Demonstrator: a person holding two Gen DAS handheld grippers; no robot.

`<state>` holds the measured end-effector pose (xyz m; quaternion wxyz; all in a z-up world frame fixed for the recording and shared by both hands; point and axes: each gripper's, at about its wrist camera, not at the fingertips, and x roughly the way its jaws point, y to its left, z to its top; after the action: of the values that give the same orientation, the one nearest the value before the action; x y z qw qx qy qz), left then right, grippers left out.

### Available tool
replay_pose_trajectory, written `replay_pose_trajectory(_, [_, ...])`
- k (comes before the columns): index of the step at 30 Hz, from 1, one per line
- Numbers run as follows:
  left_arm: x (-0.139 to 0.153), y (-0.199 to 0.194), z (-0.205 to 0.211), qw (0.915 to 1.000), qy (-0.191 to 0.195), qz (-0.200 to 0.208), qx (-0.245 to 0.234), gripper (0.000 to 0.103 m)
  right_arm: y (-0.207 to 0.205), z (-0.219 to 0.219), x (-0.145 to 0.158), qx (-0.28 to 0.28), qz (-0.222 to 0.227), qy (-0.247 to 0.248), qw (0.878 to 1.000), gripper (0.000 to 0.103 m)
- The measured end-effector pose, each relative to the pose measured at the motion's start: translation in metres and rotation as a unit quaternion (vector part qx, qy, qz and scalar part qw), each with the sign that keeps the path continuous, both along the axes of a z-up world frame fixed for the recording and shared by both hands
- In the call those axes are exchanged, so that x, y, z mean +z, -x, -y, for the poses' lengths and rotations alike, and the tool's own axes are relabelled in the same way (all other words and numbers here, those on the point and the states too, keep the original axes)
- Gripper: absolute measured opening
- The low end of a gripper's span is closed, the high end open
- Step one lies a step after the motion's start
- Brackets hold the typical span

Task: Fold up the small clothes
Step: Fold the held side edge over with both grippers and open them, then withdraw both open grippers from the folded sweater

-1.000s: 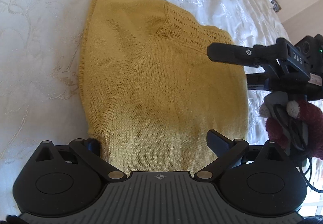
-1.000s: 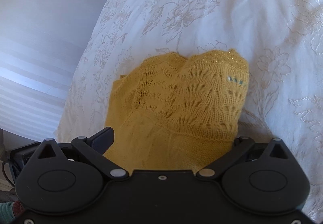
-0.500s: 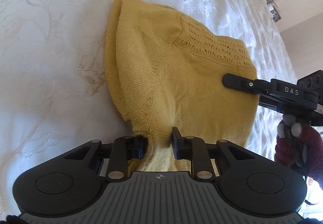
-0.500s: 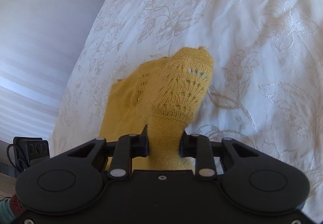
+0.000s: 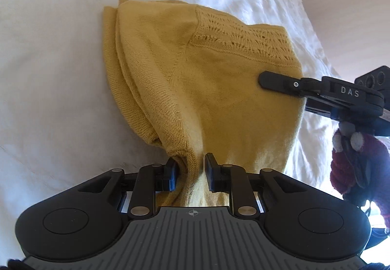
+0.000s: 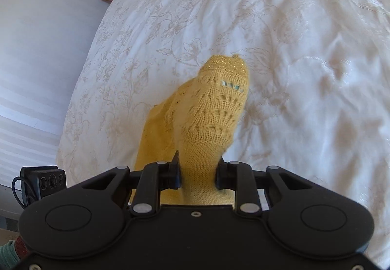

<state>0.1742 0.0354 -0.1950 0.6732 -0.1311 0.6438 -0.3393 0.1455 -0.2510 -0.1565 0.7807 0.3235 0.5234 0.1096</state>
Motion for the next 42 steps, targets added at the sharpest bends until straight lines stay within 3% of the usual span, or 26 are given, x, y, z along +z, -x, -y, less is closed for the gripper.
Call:
replay_pose_trajectory(4, [0.001, 0.029, 0.033, 0.9995, 0.000, 0.004, -0.031, 0.022, 0.035, 0.023, 0.008, 0.003, -0.012, 0.032, 0.999, 0.037])
replay_pose_trajectory(6, [-0.002, 0.038, 0.042, 0.9988, -0.032, 0.021, -0.030, 0.022, 0.047, 0.030, 0.008, -0.001, -0.016, 0.081, 0.997, 0.042])
replay_pose_trajectory(9, [-0.012, 0.043, 0.043, 0.9938, -0.102, 0.044, -0.007, 0.023, 0.057, 0.040, 0.002, -0.006, -0.018, 0.187, 0.982, 0.047])
replay_pose_trajectory(10, [-0.015, 0.043, 0.039, 0.9922, -0.116, 0.045, 0.005, 0.027, 0.059, 0.043, 0.000, -0.010, -0.020, 0.197, 0.980, 0.047])
replay_pose_trajectory(12, [-0.017, 0.044, 0.033, 0.9897, -0.132, 0.047, 0.027, 0.031, 0.063, 0.049, 0.000, -0.027, -0.015, 0.198, 0.980, 0.047])
replay_pose_trajectory(16, [-0.010, 0.052, 0.024, 0.9841, -0.158, 0.073, 0.035, 0.035, 0.066, 0.050, 0.005, -0.020, 0.012, 0.192, 0.981, 0.061])
replay_pose_trajectory(21, [0.024, 0.065, 0.027, 0.9728, -0.171, 0.146, 0.055, 0.035, 0.072, 0.049, 0.010, 0.004, 0.038, 0.195, 0.980, 0.065])
replay_pose_trajectory(22, [0.031, 0.066, 0.031, 0.9694, -0.172, 0.165, 0.060, 0.039, 0.071, 0.049, 0.010, 0.006, 0.043, 0.192, 0.980, 0.070])
replay_pose_trajectory(25, [0.043, 0.062, 0.042, 0.9632, -0.168, 0.200, 0.063, 0.071, 0.068, 0.047, 0.010, 0.015, 0.054, 0.190, 0.980, 0.074])
replay_pose_trajectory(26, [0.043, 0.058, 0.047, 0.9622, -0.167, 0.205, 0.064, 0.074, 0.067, 0.046, 0.008, 0.020, 0.054, 0.191, 0.980, 0.077])
replay_pose_trajectory(32, [0.029, 0.024, 0.087, 0.9483, -0.213, 0.226, 0.067, 0.074, 0.055, 0.041, 0.000, 0.043, 0.058, 0.206, 0.976, 0.091])
replay_pose_trajectory(39, [0.001, -0.013, 0.091, 0.9364, -0.262, 0.218, 0.082, 0.075, 0.035, 0.042, -0.016, 0.043, 0.043, 0.208, 0.976, 0.093])
replay_pose_trajectory(42, [-0.010, -0.028, 0.083, 0.9379, -0.268, 0.200, 0.091, 0.085, 0.023, 0.045, -0.028, 0.047, 0.025, 0.214, 0.975, 0.093])
